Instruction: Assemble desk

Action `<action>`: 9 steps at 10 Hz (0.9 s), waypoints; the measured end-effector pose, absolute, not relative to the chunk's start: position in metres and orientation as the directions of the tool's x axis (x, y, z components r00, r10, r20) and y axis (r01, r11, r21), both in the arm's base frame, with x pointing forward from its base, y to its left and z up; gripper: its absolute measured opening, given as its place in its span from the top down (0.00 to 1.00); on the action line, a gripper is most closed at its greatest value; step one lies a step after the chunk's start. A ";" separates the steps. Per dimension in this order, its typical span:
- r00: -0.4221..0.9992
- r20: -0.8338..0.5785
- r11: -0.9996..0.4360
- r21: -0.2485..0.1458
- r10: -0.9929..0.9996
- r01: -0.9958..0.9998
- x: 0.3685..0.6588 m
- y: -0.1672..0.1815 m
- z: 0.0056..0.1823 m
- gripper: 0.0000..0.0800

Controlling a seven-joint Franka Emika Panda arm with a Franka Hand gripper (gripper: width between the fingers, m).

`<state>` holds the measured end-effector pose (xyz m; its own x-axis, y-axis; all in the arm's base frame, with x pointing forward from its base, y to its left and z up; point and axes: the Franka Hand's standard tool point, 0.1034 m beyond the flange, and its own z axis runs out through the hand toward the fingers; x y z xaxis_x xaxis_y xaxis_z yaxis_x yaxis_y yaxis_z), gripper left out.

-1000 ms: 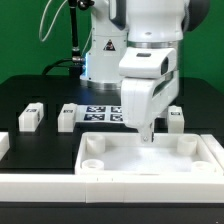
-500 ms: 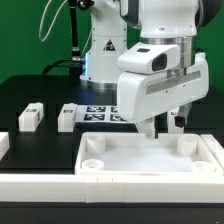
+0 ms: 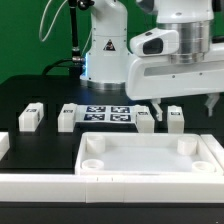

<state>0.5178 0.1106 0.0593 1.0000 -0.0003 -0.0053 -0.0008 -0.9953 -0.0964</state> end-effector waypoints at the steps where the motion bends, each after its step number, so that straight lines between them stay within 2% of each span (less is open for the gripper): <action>1: 1.000 -0.005 -0.995 -0.096 0.014 0.013 0.517 0.109 0.058 0.19; 4: 0.995 -0.097 -0.996 -0.083 -0.030 -0.038 0.501 0.115 0.055 0.19; 5: 0.974 -0.218 -0.996 -0.060 -0.055 -0.070 0.487 0.117 0.058 0.19; 7: 0.904 -0.415 -0.988 -0.058 -0.105 -0.141 0.477 0.118 0.057 0.19; 9: 0.853 -0.515 -0.990 -0.054 -0.082 -0.128 0.475 0.119 0.054 0.19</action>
Offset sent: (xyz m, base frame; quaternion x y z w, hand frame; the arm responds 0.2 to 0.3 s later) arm -0.0309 0.0136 -0.0033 -0.0161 -0.1090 0.0980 0.9891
